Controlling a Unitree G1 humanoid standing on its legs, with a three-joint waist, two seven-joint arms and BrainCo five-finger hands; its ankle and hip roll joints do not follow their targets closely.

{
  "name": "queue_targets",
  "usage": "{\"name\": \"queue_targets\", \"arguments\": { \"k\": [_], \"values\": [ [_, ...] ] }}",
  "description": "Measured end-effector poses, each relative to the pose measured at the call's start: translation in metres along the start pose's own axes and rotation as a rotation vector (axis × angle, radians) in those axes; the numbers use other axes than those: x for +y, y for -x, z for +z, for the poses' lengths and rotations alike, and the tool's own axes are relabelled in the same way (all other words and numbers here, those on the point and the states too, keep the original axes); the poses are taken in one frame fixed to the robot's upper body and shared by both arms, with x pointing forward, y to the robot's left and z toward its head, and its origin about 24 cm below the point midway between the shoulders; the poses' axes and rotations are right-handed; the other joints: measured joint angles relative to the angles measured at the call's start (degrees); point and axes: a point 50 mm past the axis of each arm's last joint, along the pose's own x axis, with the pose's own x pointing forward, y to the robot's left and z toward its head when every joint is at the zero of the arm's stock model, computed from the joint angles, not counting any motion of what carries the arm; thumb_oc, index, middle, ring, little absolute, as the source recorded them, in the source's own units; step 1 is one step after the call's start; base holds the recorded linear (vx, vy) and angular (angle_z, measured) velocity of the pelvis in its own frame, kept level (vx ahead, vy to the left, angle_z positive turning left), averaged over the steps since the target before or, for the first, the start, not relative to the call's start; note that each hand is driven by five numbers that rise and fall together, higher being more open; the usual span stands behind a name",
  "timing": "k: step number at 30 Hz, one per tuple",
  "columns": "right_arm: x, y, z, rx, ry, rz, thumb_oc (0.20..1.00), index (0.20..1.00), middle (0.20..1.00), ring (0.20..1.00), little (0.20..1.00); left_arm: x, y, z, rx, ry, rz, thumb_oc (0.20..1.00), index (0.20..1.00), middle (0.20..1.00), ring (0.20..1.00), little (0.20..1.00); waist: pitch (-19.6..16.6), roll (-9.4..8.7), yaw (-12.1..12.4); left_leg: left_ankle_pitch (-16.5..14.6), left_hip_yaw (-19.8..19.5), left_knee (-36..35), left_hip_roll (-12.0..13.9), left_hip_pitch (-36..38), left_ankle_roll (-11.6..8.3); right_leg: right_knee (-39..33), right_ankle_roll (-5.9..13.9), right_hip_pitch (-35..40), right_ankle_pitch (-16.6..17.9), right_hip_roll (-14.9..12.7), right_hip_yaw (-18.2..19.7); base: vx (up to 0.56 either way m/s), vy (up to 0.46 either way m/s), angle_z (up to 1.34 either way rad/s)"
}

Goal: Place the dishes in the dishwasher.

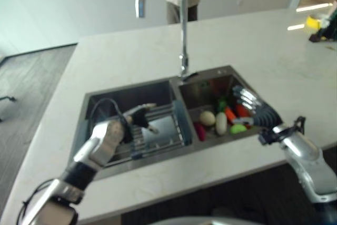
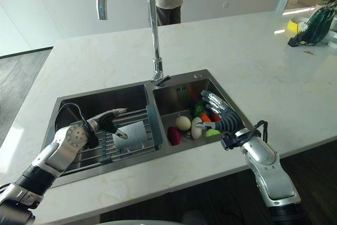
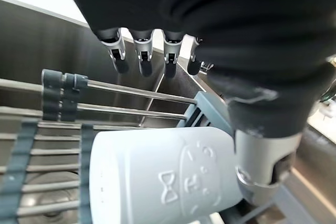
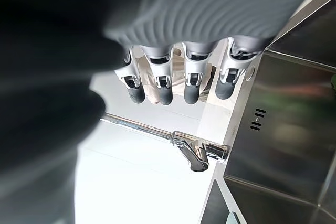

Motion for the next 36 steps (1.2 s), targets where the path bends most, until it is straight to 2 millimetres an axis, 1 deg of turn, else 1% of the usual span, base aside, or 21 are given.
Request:
{"name": "queue_targets", "arguments": {
  "k": [3, 5, 11, 16, 21, 24, 29, 36],
  "values": [
    [0.0, 0.0, 0.0, 0.0, 0.0, 0.0, 1.0, 1.0, 1.0, 1.0, 1.0, -0.004, -0.001, 0.002, -0.007, -0.002, -0.015, 1.0, 1.0, 1.0, 1.0, 1.0, 0.0, -0.01, 0.0, 0.0, 0.0, 0.0, 0.0, 0.0, 0.0, 0.0, 0.0, 0.0, 0.0, 0.2, 0.0, 0.0, 0.0, 0.0],
    [0.0, 0.0, 0.0, 0.0, 0.0, 0.001, 1.0, 1.0, 1.0, 1.0, 1.0, -0.011, -0.003, 0.005, -0.015, -0.01, -0.044, 1.0, 1.0, 1.0, 1.0, 1.0, 0.0, -0.01, 0.0, 0.0, 0.2, -0.2, 0.0, 0.2, 0.0, -0.1, 0.0, 0.0, 0.0, 0.2, 0.1, 0.0, -0.002, -0.03],
    [0.0, 0.0, 0.0, 0.0, -0.001, 0.002, 1.0, 1.0, 1.0, 1.0, 1.0, -0.013, -0.005, 0.005, -0.014, 0.001, -0.048, 1.0, 1.0, 1.0, 1.0, 1.0, 0.0, 0.04, -0.2, 0.0, 0.8, -0.8, 0.2, 0.8, -0.04, -0.3, -0.06, 0.1, 0.0, 0.5, 0.2, 0.0, -0.003, -0.03],
    [0.001, 0.0, 0.0, 0.0, -0.001, 0.015, 1.0, 1.0, 1.0, 1.0, 1.0, -0.019, -0.007, -0.001, 0.019, 0.014, -0.072, 1.0, 1.0, 1.0, 1.0, 1.0, 0.0, 0.05, -0.6, 0.0, 1.1, -1.1, 0.3, 1.6, -0.05, -0.5, -0.07, 0.7, 0.0, 0.6, 0.2, 0.0, -0.007, -0.01],
    [0.002, 0.0, 0.0, -0.002, -0.008, 0.02, 1.0, 1.0, 1.0, 1.0, 1.0, -0.03, -0.012, 0.0, 0.025, 0.028, -0.106, 1.0, 1.0, 1.0, 1.0, 1.0, 0.0, 0.11, -0.7, 0.0, 1.1, -1.1, 0.3, 1.7, -0.06, -0.7, -0.19, 0.7, 0.1, 0.6, 0.2, 0.0, 0.0, 0.0],
    [0.003, -0.001, -0.001, -0.005, -0.016, 0.018, 1.0, 1.0, 1.0, 1.0, 1.0, -0.031, -0.012, -0.003, 0.042, 0.036, -0.109, 1.0, 1.0, 1.0, 1.0, 1.0, -0.1, 0.14, -0.7, 0.0, 1.2, -1.1, 0.4, 1.7, -0.06, -0.7, -0.21, 0.7, 0.1, 0.7, 0.2, 0.0, 0.0, 0.0],
    [0.004, -0.001, -0.001, -0.006, -0.02, 0.02, 1.0, 1.0, 1.0, 1.0, 1.0, -0.037, -0.015, -0.014, 0.093, 0.055, -0.127, 1.0, 1.0, 1.0, 1.0, 1.0, -0.1, 0.16, -0.8, 0.0, 1.2, -1.1, 0.3, 1.7, -0.06, -0.7, -0.27, 0.7, 0.2, 0.7, 0.3, 0.0, 0.0, 0.0],
    [0.005, -0.001, -0.001, -0.005, -0.02, 0.022, 1.0, 1.0, 1.0, 1.0, 1.0, -0.04, -0.016, -0.015, 0.103, 0.062, -0.118, 1.0, 1.0, 1.0, 1.0, 1.0, -0.1, 0.16, -0.8, 0.0, 1.2, -1.1, 0.3, 1.7, -0.06, -0.7, -0.3, 0.8, 0.3, 0.7, 0.3, 0.0, 0.0, 0.0]
  ]
}}
